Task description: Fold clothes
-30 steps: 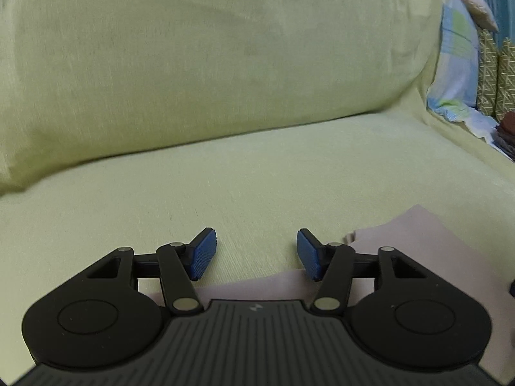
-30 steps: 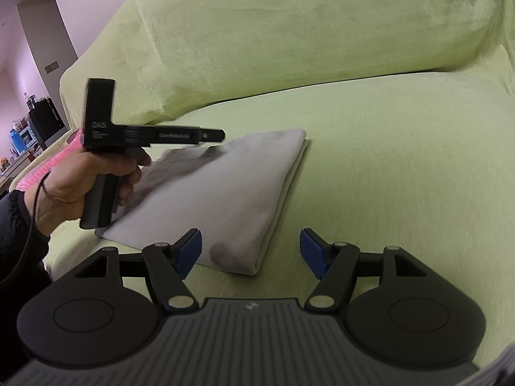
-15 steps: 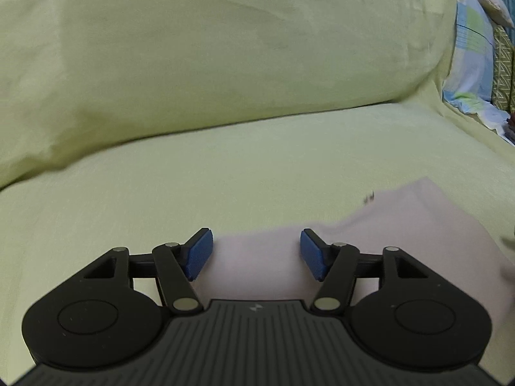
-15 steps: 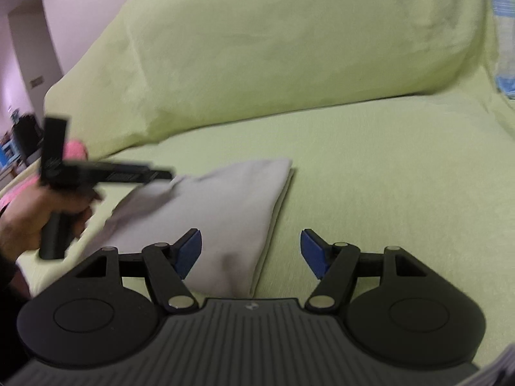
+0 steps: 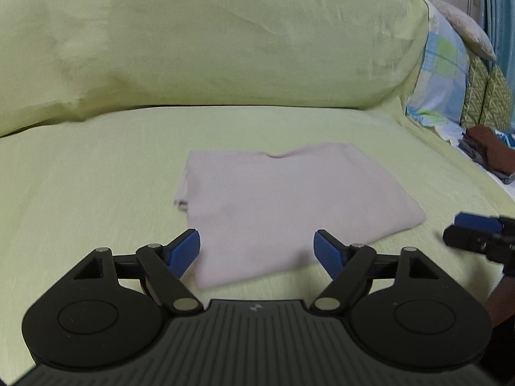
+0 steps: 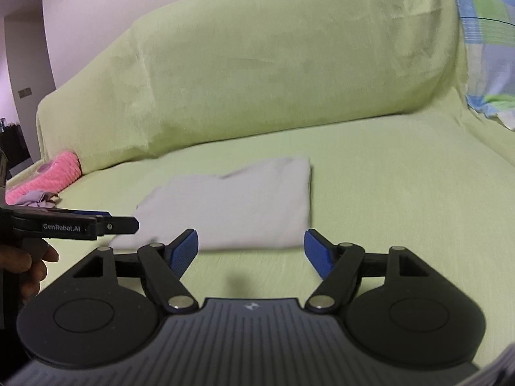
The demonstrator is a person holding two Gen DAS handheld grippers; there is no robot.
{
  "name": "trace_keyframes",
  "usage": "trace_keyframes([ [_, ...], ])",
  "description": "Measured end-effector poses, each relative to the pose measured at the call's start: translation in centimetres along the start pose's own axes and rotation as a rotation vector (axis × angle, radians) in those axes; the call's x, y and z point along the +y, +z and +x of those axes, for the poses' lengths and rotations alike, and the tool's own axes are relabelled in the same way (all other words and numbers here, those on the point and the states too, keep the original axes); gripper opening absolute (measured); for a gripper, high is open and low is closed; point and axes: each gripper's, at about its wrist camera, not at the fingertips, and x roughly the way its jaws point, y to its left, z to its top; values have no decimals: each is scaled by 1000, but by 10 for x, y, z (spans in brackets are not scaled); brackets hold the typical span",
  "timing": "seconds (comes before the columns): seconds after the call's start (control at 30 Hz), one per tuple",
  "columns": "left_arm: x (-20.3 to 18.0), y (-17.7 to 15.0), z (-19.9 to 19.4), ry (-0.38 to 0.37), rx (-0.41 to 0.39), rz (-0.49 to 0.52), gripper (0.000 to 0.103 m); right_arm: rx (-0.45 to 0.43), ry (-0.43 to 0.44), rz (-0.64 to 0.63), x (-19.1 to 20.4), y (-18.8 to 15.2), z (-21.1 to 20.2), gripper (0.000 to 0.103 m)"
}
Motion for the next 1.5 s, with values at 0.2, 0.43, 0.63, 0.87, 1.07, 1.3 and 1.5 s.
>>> trace_keyframes([
  [0.2, 10, -19, -13, 0, 8, -43, 93, 47, -48, -23, 13, -15, -19, 77],
  [0.43, 9, -23, -16, 0, -8, -64, 102, 71, -52, -69, 21, -12, -28, 101],
  [0.63, 2, -22, -11, -16, -6, -53, 102, 88, -30, -156, 32, 2, -27, 101],
  [0.87, -3, -23, -3, 12, 8, -43, 102, 69, -58, -145, 24, -3, -20, 101],
  [1.07, -5, -26, 4, 51, 8, -12, 102, 74, -50, -164, 27, -26, -6, 101],
  [1.3, -7, -32, 6, 84, 17, 6, 102, 73, -38, -155, 27, -33, -1, 101],
  [1.5, -11, -38, 5, 107, 15, 23, 102, 59, -32, -118, 22, -31, 1, 101],
])
